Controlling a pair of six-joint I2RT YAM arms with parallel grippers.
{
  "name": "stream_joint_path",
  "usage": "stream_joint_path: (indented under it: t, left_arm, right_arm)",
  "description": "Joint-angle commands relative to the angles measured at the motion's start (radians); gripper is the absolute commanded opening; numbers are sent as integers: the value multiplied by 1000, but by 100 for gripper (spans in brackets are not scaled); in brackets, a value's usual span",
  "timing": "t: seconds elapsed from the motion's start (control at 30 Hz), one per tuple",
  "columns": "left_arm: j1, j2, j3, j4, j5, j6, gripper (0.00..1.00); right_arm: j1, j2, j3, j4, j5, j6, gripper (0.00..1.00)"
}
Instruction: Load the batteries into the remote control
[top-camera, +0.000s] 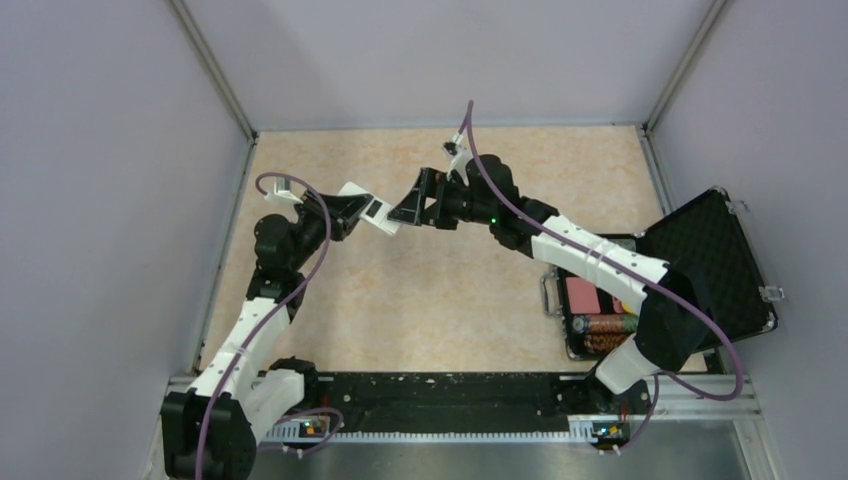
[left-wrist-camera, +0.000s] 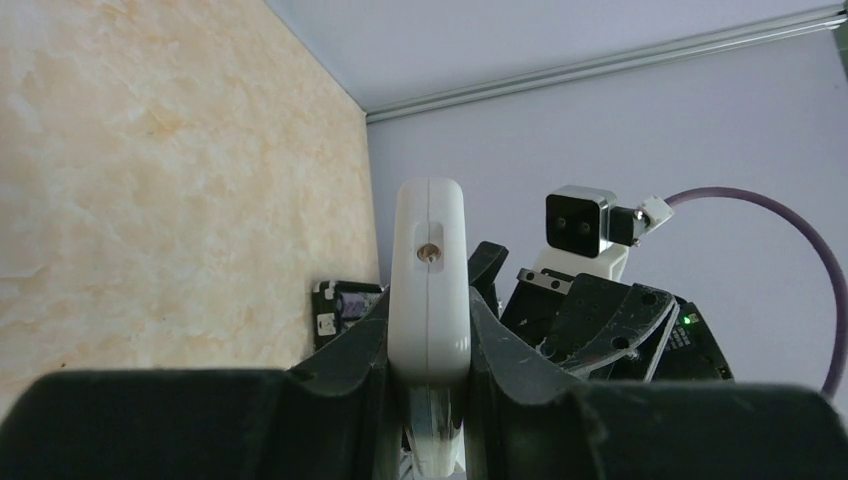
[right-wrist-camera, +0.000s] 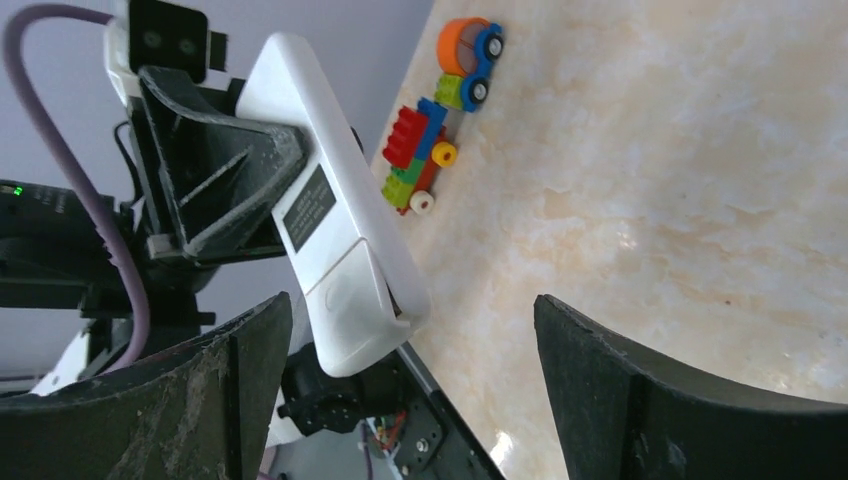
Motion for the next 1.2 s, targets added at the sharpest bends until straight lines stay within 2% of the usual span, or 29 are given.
stream_joint_path:
  t: [0.0,0.43,0.77,1.17]
  left_arm:
    - [4,-7,36,145,10,-84,0]
    - [4,-12,-26,285,-20,-248,0]
    - [4,-6,-10,337,7,-281,0]
    - [2,12,10,410,25,-479,0]
  right_arm:
    - [-5,-33,-36,173,-11,94,87]
    - [-5,-33,-131,255,-37,170,65]
    - [-4,12,-126,279,-38,192,58]
    - [44,99,-62,323,4,167,55]
